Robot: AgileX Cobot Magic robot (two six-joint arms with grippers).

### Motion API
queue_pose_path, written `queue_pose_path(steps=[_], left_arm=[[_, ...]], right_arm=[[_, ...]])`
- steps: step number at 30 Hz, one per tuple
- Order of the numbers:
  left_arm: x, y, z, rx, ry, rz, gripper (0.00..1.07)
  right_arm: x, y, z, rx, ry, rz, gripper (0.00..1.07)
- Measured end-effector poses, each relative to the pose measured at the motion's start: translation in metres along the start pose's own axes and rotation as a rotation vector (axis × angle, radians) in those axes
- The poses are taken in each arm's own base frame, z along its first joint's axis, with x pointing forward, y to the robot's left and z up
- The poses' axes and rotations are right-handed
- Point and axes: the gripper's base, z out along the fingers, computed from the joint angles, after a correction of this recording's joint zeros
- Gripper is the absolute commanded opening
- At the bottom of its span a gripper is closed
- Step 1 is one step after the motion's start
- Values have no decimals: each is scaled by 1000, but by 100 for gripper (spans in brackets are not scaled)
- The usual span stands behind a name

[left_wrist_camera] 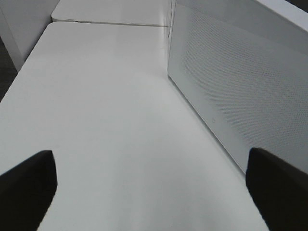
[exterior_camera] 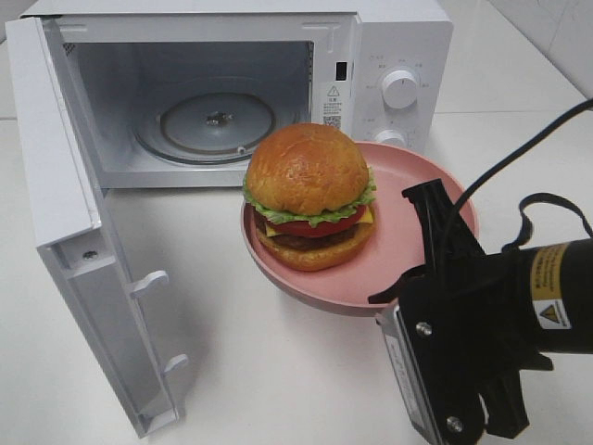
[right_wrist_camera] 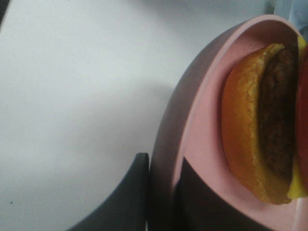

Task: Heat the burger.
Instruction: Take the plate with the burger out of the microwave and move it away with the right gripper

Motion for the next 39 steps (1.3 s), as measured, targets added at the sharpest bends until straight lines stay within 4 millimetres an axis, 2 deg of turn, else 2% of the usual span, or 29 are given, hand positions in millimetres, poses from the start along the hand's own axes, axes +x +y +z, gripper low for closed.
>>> queue_pose_path(steps=[4,9,19,32,39], left_arm=[[0,0,0,0,0,0,100],[0,0,0,0,0,0,100],[0,0,0,0,0,0,100],[0,0,0,0,0,0,100],[0,0,0,0,0,0,100]], right_arm=[[3,6,-8,-9,12,8,0],[9,18,-28,-22,42,56,0],[18,24,-50,-23,113,144,0],[33,27,-54,-9,283,330,0],[44,28,-58,37,412,490,0]])
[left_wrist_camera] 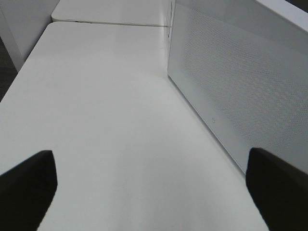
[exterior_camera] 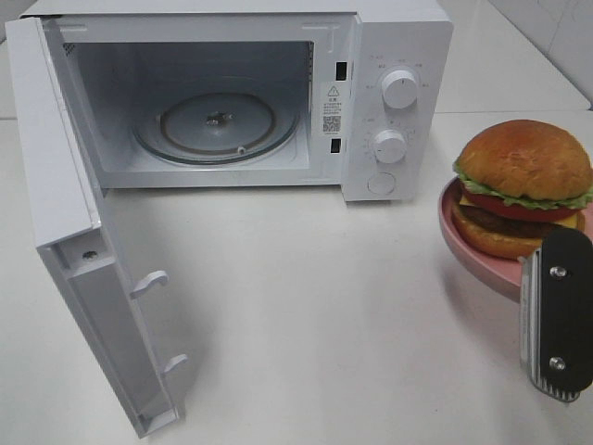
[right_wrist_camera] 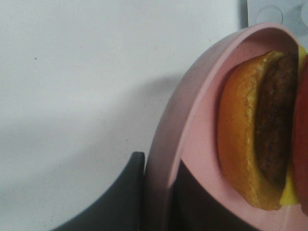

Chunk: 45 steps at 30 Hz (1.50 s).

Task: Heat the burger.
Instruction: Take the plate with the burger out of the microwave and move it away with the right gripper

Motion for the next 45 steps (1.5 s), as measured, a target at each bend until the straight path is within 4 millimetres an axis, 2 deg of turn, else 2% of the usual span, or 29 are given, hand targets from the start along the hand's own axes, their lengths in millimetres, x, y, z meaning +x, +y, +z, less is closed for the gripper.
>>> queue_pose_path(steps=[11,17,24,33,45], left_arm=[[0,0,0,0,0,0,100],[0,0,0,0,0,0,100],[0,0,0,0,0,0,100],[0,0,0,0,0,0,100],[0,0,0,0,0,0,100]], right_arm=[[12,-5,1,74,144,216,0],[16,-7,13,133,278,394,0],[15,-6,24,180,344,536,0],[-1,-15,46,255,467,707,0],[-15,-11,81,308,544,829,0]])
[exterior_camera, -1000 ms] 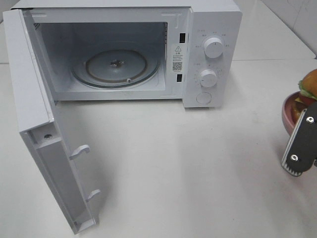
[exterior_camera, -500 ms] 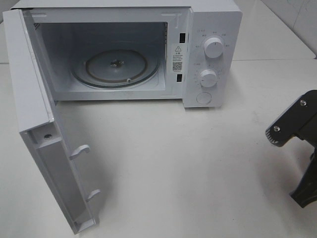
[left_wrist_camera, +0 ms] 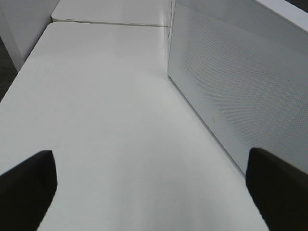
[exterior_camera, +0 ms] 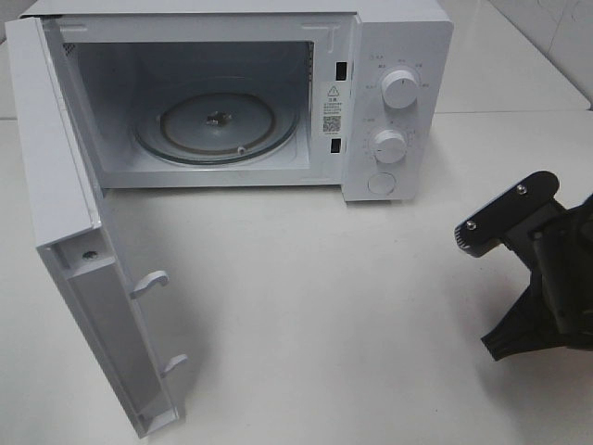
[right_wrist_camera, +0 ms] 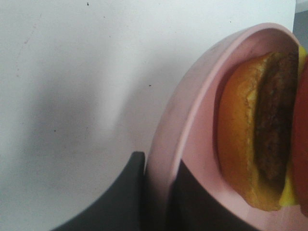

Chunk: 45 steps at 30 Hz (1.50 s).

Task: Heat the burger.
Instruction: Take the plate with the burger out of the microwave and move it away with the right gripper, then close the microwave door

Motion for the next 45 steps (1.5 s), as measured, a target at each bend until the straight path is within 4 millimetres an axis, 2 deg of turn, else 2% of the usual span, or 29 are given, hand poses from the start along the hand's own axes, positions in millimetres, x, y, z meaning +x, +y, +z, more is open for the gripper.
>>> queue_pose_path(steps=[2,5,7,18,20,21,22,24,25,26,28,29,30,33,37,45], left_arm=[[0,0,0,0,0,0,100],[0,0,0,0,0,0,100],[0,0,0,0,0,0,100],[0,0,0,0,0,0,100],[0,0,0,0,0,0,100],[0,0,0,0,0,0,100],[0,0,0,0,0,0,100],[0,0,0,0,0,0,100],[0,0,0,0,0,0,100],[0,0,0,0,0,0,100],[0,0,0,0,0,0,100],[0,0,0,0,0,0,100],[0,0,0,0,0,0,100],[0,0,0,0,0,0,100],[0,0,0,0,0,0,100],[0,0,0,0,0,0,100]], right_arm=[[0,9,10,26,21,16,0],[1,11,12,30,30,16,0],[2,22,21,27,45,24,0],[4,34,39,54,57,62,6],[5,34,46,44,85,85,13],[5,34,46,44,85,85,13],[5,33,50,37,98,101,19],[5,32,51,36,101,105,23],[5,30,51,44,96,99,32],[5,30,51,44,96,99,32],[4,30,51,46,91,91,45],[4,30,51,46,91,91,45],[4,30,51,45,92,85,51],[5,30,51,39,98,62,57],[5,27,47,28,107,62,57],[1,9,19,-73,92,83,60]])
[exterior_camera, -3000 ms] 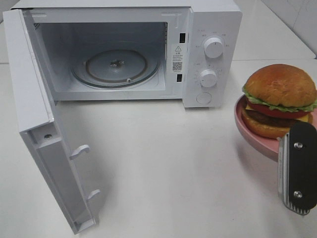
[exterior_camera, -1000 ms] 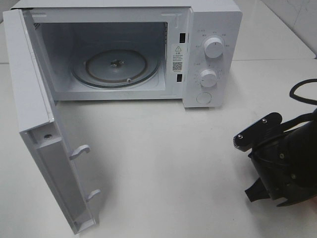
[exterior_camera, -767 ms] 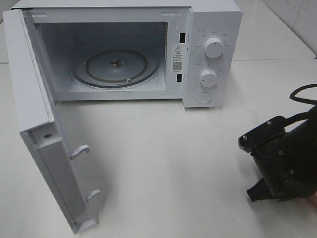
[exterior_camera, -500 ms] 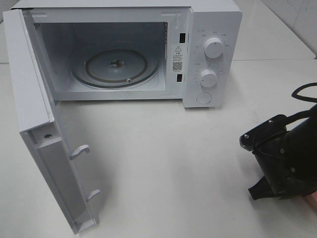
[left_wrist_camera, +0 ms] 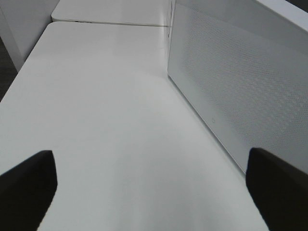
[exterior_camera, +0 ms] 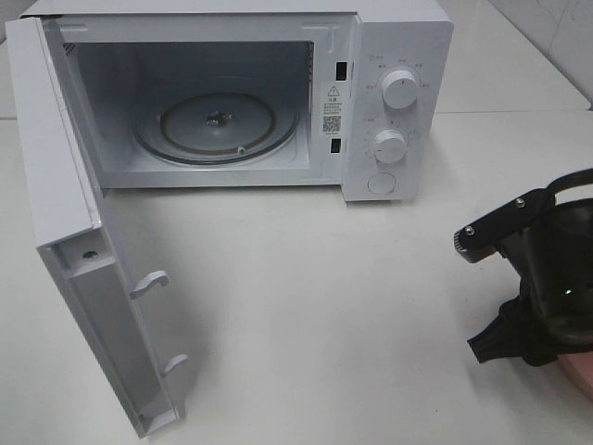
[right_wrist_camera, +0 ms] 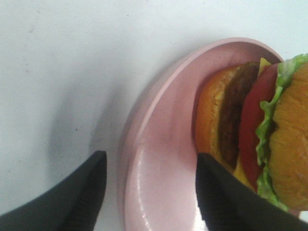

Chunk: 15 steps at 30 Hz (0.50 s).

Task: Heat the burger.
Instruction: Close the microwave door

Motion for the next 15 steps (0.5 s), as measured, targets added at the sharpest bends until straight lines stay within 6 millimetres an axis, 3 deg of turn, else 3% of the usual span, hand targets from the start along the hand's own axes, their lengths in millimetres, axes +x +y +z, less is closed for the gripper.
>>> queue_pose_path(steps=[8,15], left_arm=[[0,0,0,0,0,0,100],[0,0,0,0,0,0,100]], right_arm=[[4,-19,-47,-277,-105,-86,81],[12,-36,-84,-449,-121,-107,81]])
